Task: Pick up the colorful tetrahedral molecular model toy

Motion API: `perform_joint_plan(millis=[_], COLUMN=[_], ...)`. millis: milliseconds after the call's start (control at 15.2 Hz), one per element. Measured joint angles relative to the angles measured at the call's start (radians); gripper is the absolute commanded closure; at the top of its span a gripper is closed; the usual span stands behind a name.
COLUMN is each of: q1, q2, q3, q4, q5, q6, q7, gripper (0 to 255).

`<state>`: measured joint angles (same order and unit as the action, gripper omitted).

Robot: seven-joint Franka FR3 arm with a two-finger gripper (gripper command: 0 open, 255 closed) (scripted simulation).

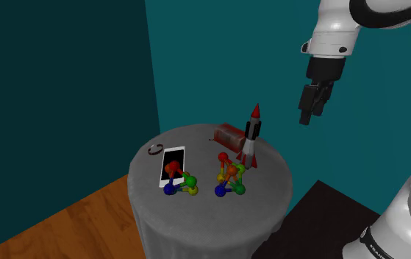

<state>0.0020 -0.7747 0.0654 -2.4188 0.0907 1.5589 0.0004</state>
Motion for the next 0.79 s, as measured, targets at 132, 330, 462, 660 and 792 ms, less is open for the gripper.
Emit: perform_joint_plan(millis=[132, 330, 462, 660, 792], q1=[-0.002, -0.007, -0.016, -0.031, -0.050], q2=[0.001, 0.009, 0.028, 0.076, 0.118], q3=[0.013, 0.094, 0.152, 0.252, 0.315], q4=[-0.008, -0.060, -0.088, -0.126, -0.146], q5=[0.005, 0.037, 0.053, 0.076, 0.079], q6=[0.015, 0.105, 0.174, 0.292, 0.372], q7=[0.020, 0.141, 0.231, 0.378, 0.474], gripper=[0, 0, 0, 0, 0])
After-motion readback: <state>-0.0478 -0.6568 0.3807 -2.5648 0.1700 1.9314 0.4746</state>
